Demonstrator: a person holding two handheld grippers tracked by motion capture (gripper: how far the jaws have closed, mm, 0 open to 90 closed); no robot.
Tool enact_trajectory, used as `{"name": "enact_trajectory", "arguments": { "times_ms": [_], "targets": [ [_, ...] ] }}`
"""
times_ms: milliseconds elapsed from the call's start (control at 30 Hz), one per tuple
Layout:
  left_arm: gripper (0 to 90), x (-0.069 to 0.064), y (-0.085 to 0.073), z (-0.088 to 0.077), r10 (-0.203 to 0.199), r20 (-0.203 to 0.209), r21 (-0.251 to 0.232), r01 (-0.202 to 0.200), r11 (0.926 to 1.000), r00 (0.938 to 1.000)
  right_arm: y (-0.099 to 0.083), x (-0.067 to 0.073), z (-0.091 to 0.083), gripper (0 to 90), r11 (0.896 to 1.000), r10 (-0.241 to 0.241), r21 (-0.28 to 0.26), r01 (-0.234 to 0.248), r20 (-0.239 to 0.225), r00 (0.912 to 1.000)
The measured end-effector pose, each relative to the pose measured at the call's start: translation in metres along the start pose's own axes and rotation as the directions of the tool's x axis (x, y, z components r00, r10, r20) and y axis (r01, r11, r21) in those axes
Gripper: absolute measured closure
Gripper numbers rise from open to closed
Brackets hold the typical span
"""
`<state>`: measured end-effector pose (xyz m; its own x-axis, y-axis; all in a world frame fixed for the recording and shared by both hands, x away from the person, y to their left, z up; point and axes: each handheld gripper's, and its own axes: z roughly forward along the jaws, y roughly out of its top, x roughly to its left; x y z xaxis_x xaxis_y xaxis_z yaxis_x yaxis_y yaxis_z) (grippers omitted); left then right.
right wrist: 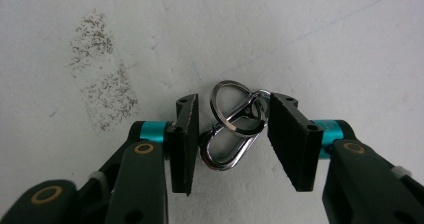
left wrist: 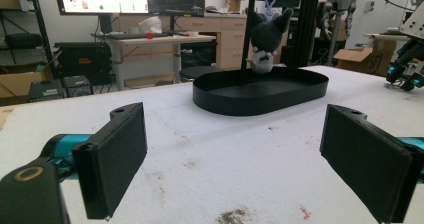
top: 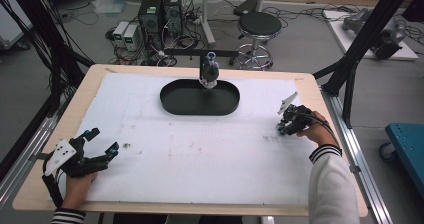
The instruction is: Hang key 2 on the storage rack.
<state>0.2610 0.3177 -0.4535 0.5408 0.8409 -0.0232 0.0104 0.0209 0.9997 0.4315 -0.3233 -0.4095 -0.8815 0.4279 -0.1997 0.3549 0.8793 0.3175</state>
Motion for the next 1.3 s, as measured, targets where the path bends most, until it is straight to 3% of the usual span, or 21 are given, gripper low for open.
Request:
{"name": "enact_trajectory", "arguments": {
  "times_ms": [333, 867, 1300],
  "targets": [
    [11.9, 0.0001, 0.0000, -0.0001, 0.000, 0.000, 0.000, 0.000, 1.0000, 1.0000, 0.0019, -0.0004, -0.0014, 70.4, 1.000, -0.009, -0.004, 0.009, 0.019, 0.9998],
    [11.9, 0.0001, 0.0000, 0.0000, -0.001, 0.000, 0.000, 0.001, 1.0000, 1.0000, 0.0044, -0.0029, -0.0046, 78.3, 0.999, 0.023, -0.041, -0.022, 0.021, 0.9995],
    [11.9, 0.0004, 0.0000, -0.0001, 0.001, 0.000, 0.000, -0.001, 1.0000, 1.0000, 0.0066, -0.0041, -0.0036, 85.9, 0.999, 0.024, -0.041, -0.023, 0.016, 0.9996]
  ]
}}
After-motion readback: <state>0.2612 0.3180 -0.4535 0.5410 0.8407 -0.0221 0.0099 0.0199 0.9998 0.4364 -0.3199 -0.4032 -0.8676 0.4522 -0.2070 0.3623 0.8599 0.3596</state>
